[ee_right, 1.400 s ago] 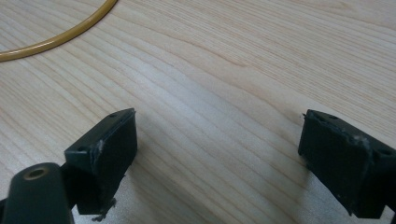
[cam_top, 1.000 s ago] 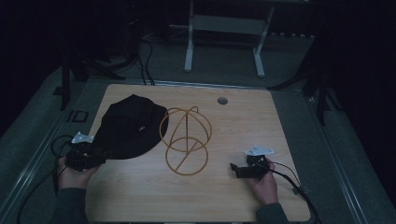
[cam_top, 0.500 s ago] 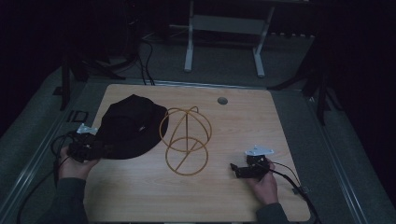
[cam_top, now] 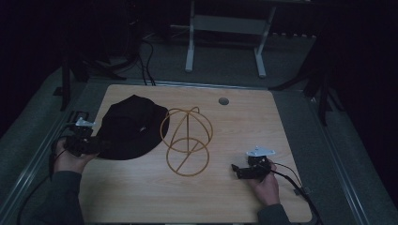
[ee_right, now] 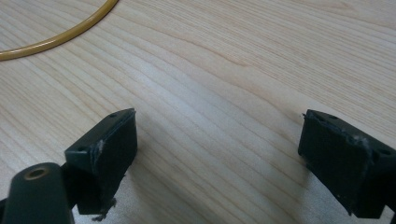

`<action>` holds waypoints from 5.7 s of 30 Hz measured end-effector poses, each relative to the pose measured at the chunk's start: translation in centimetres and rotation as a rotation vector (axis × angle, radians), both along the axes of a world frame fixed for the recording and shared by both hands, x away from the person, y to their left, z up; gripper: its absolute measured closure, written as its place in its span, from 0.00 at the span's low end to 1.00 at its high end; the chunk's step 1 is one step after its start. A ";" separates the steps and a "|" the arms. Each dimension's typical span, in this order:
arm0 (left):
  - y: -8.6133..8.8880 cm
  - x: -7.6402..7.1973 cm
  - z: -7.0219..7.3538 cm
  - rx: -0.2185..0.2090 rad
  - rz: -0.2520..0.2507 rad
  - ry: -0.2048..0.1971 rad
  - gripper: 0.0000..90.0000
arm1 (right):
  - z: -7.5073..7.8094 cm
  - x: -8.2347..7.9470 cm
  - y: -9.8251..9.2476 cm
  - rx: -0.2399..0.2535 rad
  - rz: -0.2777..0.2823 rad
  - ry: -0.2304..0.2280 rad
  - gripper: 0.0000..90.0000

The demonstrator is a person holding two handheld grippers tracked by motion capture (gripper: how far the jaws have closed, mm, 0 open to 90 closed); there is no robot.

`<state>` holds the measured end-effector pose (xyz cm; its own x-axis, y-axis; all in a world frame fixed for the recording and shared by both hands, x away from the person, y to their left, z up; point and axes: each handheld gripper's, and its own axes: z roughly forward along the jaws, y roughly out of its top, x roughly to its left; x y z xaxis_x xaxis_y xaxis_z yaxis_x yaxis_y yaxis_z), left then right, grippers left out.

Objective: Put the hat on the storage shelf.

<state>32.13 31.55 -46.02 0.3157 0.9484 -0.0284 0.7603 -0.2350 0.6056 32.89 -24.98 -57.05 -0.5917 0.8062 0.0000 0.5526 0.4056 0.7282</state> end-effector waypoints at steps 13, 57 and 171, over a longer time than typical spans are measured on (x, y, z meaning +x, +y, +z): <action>0.5 1.2 0.9 0.018 -0.011 0.037 0.53 | 0.0 0.0 0.0 0.000 0.000 0.000 0.13; -1.2 7.4 1.6 0.184 -0.061 0.185 0.63 | 0.0 0.0 0.0 0.000 0.004 0.001 0.13; -3.3 5.8 9.0 0.147 -0.288 0.258 0.98 | 0.0 -0.1 -0.1 0.001 0.006 -0.004 0.14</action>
<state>37.96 28.22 -37.07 0.5693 0.8220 -0.0121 0.7731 -0.5304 0.3479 32.81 -25.05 -57.05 -0.5965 0.8026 -0.0016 0.5474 0.4082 0.7306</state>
